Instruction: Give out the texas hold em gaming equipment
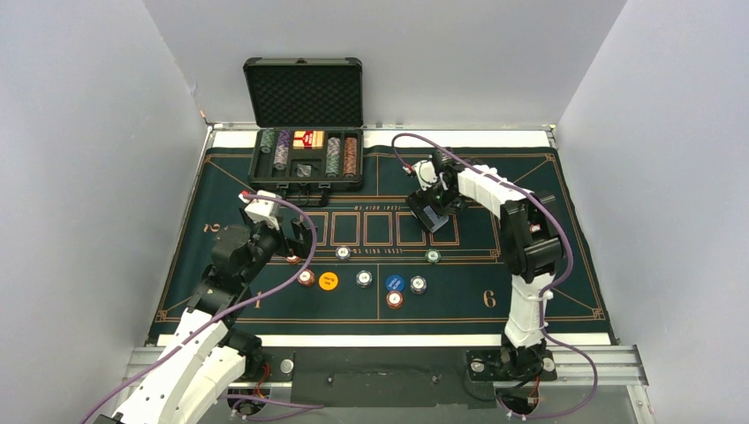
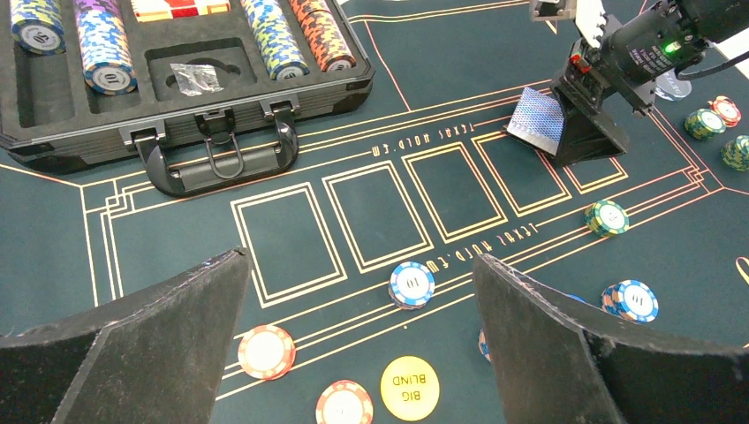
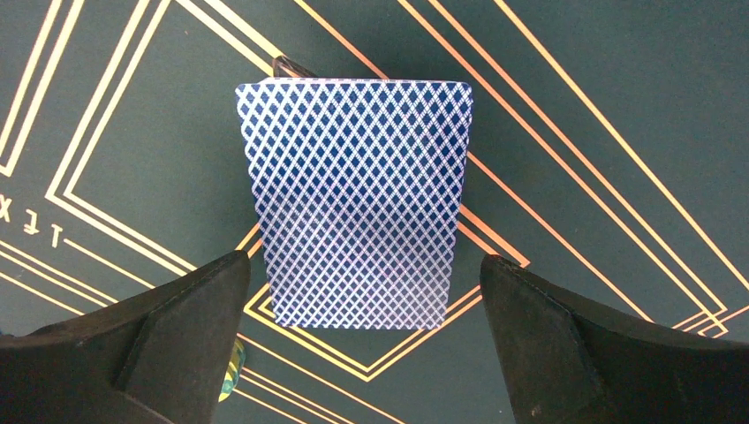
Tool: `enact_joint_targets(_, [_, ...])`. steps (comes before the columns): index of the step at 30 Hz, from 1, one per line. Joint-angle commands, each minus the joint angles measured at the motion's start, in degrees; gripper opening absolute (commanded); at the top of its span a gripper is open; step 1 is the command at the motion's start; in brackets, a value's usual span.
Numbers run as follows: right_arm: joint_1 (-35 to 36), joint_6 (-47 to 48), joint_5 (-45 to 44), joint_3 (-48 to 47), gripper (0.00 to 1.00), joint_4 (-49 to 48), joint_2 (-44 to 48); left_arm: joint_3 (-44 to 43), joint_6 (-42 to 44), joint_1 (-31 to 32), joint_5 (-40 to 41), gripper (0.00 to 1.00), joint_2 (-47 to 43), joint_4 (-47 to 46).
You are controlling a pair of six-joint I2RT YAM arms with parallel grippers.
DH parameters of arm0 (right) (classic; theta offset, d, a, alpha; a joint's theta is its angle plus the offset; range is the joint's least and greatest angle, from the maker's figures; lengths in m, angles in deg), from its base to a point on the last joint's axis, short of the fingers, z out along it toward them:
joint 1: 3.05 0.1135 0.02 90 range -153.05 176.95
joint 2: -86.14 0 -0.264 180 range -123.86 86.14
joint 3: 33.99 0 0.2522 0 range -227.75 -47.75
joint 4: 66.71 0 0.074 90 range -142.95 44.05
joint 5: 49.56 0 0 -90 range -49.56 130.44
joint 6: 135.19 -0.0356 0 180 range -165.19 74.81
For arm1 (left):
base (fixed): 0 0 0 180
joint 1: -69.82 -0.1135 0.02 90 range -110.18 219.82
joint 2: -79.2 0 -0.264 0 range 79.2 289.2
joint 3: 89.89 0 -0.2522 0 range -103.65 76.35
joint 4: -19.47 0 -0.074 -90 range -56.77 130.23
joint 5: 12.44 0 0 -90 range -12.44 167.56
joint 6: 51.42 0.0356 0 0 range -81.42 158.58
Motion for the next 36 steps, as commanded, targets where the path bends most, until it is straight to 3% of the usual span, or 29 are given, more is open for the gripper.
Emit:
enact_joint_targets(1, [0.54,-1.3,-1.98,-2.27,0.99,-1.44,-0.4,-1.86,0.6,-0.39,0.1,0.97,-0.1,-1.93])
enact_joint_targets(20, [0.82,-0.99,-2.48,-3.33,0.95,-1.7,-4.28,-1.95,0.64,-0.48,0.23,0.97,0.24,-1.92])
enact_joint_targets(36, [2.29,-0.29,-6.0,-1.15,0.77,-1.83,-4.46,-1.93,0.63,-0.66,0.38,0.99,-0.08,-1.9])
